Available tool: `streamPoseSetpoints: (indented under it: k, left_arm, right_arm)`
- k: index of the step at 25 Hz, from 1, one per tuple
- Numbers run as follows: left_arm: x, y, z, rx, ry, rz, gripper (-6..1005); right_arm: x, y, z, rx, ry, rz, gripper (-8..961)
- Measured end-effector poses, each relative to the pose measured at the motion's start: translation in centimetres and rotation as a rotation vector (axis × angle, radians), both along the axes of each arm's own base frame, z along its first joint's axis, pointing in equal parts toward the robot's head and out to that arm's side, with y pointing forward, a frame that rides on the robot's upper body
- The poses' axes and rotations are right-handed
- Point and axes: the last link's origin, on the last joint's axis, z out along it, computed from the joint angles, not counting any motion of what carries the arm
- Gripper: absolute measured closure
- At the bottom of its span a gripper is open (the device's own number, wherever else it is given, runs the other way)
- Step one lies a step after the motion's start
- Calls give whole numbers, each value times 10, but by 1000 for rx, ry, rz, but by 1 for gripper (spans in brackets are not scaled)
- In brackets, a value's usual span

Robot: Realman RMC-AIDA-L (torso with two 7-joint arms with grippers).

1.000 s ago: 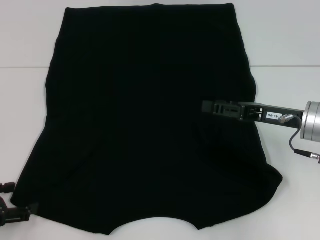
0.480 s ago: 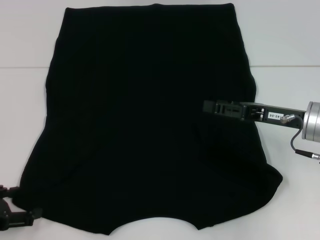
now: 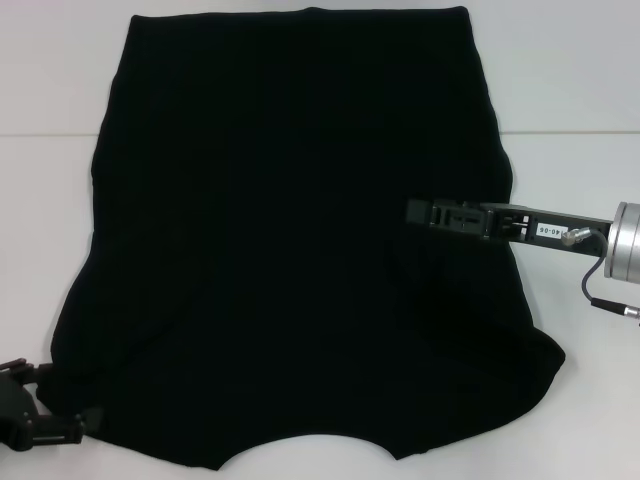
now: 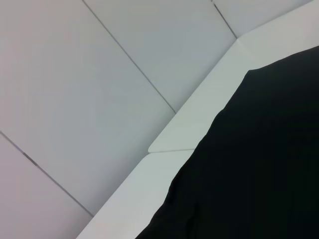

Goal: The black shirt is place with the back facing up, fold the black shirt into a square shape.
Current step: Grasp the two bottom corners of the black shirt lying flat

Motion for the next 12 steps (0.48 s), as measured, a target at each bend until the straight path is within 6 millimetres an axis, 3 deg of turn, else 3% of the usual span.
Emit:
streamPoseSetpoints:
  k: [7, 12]
  left_arm:
    - [2, 3, -1, 1, -8, 4, 50]
    - [1, 6, 2, -3, -5, 30, 179]
  right_arm:
    - [0, 0, 0, -2, 2, 1, 178]
    - [-1, -1, 1, -1, 13, 5, 177]
